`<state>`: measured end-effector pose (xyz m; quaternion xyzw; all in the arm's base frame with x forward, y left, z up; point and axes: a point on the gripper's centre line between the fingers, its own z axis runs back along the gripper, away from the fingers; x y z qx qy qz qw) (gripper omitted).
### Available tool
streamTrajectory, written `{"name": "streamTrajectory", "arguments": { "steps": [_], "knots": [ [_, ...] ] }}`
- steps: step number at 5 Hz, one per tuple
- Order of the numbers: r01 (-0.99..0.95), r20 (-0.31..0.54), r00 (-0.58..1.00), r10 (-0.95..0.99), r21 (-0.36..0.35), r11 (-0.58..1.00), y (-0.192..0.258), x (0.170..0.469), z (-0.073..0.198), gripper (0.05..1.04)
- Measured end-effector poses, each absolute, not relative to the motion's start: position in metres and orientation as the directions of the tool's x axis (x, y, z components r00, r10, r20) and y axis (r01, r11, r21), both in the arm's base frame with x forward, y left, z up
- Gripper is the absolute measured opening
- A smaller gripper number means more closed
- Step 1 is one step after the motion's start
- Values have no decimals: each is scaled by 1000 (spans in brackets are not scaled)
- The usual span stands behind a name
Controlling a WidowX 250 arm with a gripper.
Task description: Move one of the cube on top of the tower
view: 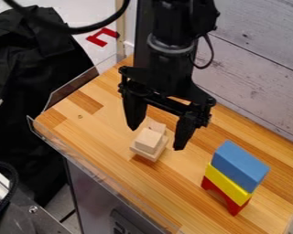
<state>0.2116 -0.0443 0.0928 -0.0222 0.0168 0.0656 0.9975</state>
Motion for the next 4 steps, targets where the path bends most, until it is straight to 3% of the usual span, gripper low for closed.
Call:
{"name": "streamTrajectory", "arguments": {
  "steps": [2, 4],
  "knots": [
    [-107, -96, 990, 105, -23, 994, -42, 211, 74, 1000],
    [-86, -75, 994, 84, -33, 996, -27, 225, 58, 1000]
  ]
}}
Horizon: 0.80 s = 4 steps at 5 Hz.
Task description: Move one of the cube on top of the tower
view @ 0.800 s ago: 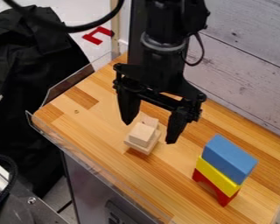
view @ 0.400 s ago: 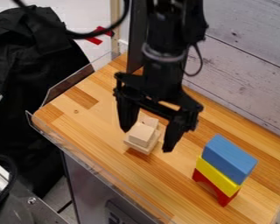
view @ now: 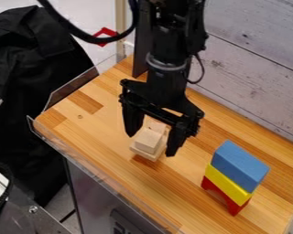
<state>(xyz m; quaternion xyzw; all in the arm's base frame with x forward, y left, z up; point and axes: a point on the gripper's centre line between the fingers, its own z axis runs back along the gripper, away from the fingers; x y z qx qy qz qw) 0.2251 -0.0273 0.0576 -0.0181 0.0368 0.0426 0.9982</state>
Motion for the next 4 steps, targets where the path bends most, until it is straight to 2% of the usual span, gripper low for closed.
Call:
{"name": "streamTrajectory", "arguments": {
  "steps": [2, 4],
  "knots": [
    [-148, -86, 986, 144, -52, 988, -6, 219, 43, 1000],
    [-141, -87, 987, 135, -62, 988, -7, 222, 37, 1000]
  ]
}}
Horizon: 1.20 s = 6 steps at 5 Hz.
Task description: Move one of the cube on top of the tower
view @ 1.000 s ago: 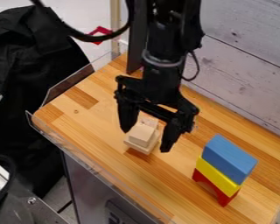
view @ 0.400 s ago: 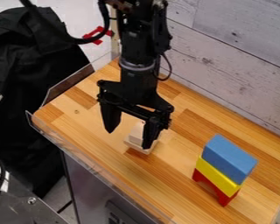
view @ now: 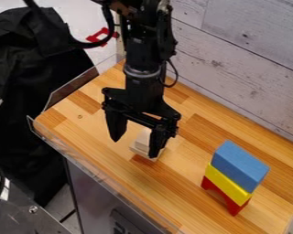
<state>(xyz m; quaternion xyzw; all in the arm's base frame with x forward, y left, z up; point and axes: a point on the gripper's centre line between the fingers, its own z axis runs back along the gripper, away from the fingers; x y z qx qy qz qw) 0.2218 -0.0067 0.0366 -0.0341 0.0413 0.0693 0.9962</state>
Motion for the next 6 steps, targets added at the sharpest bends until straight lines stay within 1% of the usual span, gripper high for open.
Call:
{"name": "streamTrajectory", "arguments": {
  "steps": [2, 4, 6],
  "knots": [
    [-131, -94, 988, 124, -71, 989, -8, 238, 30, 1000],
    [-146, -129, 982, 136, -69, 987, -3, 240, 22, 1000],
    [-161, -136, 979, 150, -70, 984, 1, 244, 19, 1000]
  ]
}}
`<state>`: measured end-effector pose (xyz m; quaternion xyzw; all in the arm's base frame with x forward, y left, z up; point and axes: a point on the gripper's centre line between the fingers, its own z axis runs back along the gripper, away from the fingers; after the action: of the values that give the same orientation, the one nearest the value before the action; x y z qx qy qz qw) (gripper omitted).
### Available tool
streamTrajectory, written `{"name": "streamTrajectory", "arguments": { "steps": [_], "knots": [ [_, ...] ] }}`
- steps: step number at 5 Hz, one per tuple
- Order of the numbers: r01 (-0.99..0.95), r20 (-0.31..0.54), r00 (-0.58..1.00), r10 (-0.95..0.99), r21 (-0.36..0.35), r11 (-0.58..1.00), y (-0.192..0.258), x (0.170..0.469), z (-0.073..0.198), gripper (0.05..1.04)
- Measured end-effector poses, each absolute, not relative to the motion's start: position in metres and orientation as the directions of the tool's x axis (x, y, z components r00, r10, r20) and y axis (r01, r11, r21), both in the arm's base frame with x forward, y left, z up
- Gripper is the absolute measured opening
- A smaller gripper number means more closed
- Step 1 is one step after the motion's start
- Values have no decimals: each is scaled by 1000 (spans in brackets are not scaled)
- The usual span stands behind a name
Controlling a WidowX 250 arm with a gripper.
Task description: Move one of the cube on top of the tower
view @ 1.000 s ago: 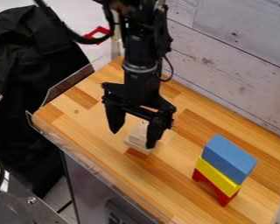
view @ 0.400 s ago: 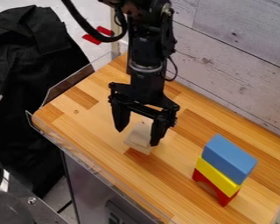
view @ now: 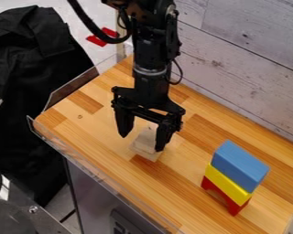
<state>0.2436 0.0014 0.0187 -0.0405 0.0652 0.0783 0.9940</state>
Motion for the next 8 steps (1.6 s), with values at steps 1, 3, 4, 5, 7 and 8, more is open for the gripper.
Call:
{"name": "streamTrajectory", "arguments": {
  "steps": [1, 3, 4, 5, 7, 8],
  "knots": [
    [-172, -128, 979, 161, -77, 982, 2, 245, 19, 1000],
    [-183, -150, 974, 168, -92, 979, 1, 244, 11, 1000],
    [-178, -168, 973, 158, -107, 978, 1, 245, 4, 1000],
    [-180, -182, 970, 159, -109, 978, 2, 245, 0, 1000],
    [-177, -181, 972, 152, -128, 976, 1, 248, -7, 663],
    [-189, -170, 972, 163, -148, 971, 2, 250, -8, 562]
  ]
}}
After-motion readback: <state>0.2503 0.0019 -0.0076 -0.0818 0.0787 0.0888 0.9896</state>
